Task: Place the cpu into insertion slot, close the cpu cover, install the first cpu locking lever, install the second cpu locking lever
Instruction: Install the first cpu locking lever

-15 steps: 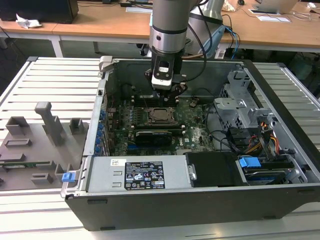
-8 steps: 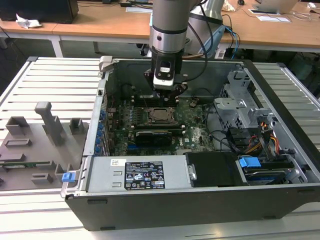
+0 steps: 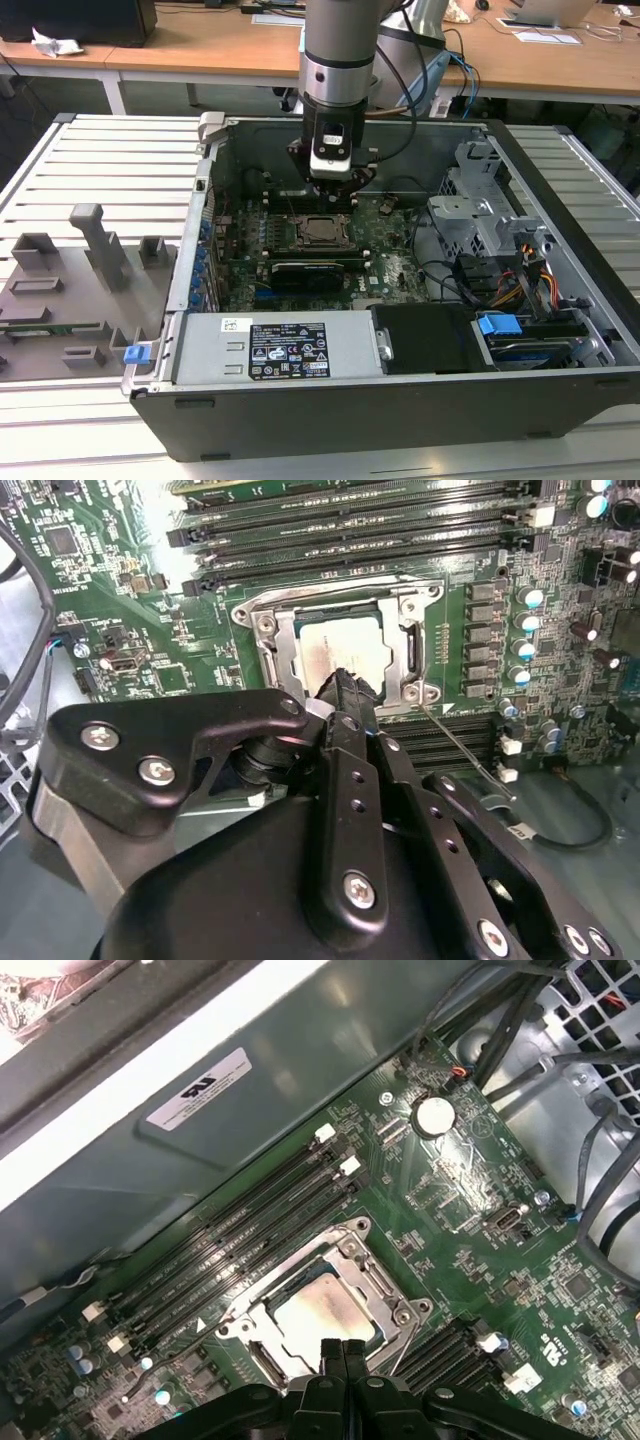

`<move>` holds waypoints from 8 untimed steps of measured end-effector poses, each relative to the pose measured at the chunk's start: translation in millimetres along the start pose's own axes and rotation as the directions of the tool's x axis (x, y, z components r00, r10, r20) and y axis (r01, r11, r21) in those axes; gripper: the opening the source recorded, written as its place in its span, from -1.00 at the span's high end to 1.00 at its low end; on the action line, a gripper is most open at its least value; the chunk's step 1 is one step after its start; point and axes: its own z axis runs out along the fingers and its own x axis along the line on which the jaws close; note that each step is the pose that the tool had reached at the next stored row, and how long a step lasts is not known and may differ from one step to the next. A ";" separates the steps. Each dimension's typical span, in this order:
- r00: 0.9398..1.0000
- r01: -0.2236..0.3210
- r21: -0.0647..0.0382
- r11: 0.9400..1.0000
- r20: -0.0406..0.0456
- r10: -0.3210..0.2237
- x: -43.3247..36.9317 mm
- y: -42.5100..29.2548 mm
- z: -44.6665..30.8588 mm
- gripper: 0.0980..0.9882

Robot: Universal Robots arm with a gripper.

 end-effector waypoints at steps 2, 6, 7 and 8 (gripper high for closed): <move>1.000 0.016 0.000 1.000 0.000 -0.016 0.0 0.0 0.0 0.98; 0.999 0.042 -0.001 0.999 -0.001 -0.042 0.0 0.0 0.0 0.98; 0.999 0.046 -0.001 0.999 -0.001 -0.046 0.0 0.0 0.0 0.98; 0.999 0.052 -0.001 0.999 -0.001 -0.052 0.0 0.0 0.0 0.98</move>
